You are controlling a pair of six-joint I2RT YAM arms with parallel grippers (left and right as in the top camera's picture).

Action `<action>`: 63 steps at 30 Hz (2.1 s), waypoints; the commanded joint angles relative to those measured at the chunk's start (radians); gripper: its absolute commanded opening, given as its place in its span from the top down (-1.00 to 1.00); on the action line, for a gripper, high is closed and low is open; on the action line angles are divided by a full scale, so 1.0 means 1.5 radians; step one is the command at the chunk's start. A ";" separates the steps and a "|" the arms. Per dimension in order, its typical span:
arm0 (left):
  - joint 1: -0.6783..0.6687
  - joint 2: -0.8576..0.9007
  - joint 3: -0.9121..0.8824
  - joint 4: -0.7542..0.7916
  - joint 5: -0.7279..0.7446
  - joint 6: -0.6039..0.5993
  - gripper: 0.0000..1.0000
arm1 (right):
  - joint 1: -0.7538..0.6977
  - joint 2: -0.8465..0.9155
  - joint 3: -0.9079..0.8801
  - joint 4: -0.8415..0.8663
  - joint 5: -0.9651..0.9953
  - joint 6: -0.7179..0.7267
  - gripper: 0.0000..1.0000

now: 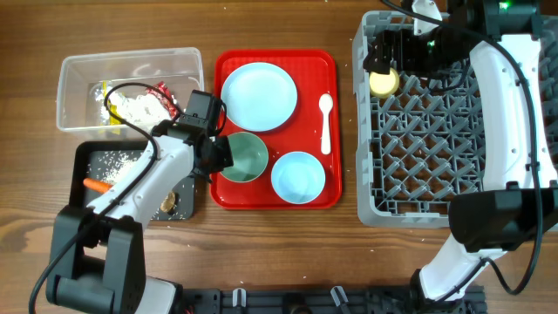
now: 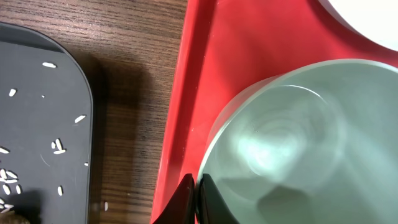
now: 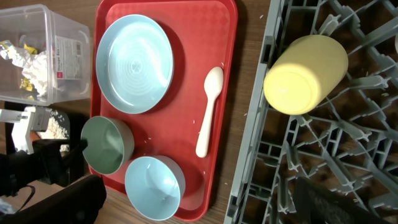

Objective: Sort waste into correct bins and load items into the dishwasher rack

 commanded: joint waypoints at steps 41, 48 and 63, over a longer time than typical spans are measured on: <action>-0.024 -0.213 0.051 0.150 0.208 -0.032 0.92 | 0.188 0.005 -0.003 -0.010 -0.008 -0.034 -0.30; -0.024 -0.213 0.051 0.149 0.208 -0.032 0.92 | 0.239 0.005 -0.017 0.025 0.035 -0.034 -0.30; -0.024 -0.213 0.051 0.149 0.208 -0.032 0.92 | 0.315 0.006 -0.185 0.225 0.144 -0.034 -0.03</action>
